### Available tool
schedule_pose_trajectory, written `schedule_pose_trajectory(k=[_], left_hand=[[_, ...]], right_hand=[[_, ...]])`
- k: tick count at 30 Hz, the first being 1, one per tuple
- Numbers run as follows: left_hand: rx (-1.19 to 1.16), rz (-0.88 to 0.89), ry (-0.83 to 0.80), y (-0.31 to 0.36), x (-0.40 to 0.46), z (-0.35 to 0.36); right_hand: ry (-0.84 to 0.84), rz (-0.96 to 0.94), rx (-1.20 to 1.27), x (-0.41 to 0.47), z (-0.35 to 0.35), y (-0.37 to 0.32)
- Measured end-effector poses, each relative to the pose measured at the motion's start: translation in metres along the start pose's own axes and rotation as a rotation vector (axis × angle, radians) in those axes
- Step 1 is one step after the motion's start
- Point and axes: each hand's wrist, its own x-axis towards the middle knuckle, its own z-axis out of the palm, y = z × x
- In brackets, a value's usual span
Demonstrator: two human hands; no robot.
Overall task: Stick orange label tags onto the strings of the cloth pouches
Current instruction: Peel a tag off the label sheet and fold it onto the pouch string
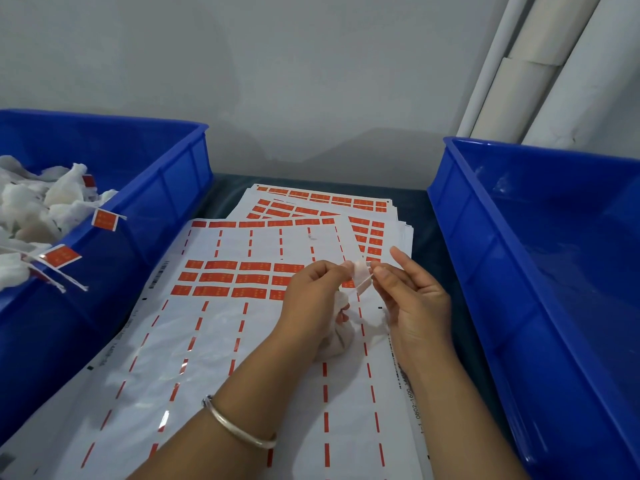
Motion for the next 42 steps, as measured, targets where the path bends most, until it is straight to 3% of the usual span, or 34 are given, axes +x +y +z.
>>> schedule_pose_trajectory(k=[13,18,22,29,42], left_hand=[[0.005,0.016,-0.062,-0.001,-0.002,-0.001],[-0.048,-0.006,-0.041,0.001,-0.004,0.000],[-0.063,-0.010,-0.021,0.002,-0.003,0.000],[-0.051,-0.003,-0.022,0.002,-0.002,-0.001],[-0.024,0.063,-0.044,-0.002,-0.002,-0.001]], right_hand=[[0.035,0.039,0.091,0.002,-0.006,0.001],[0.050,0.029,0.016,0.005,-0.004,0.003],[-0.046,0.174,0.078,0.007,-0.007,0.001],[-0.247,0.072,-0.182,-0.003,-0.007,0.001],[-0.117,0.048,-0.246,-0.002,-0.005,0.002]])
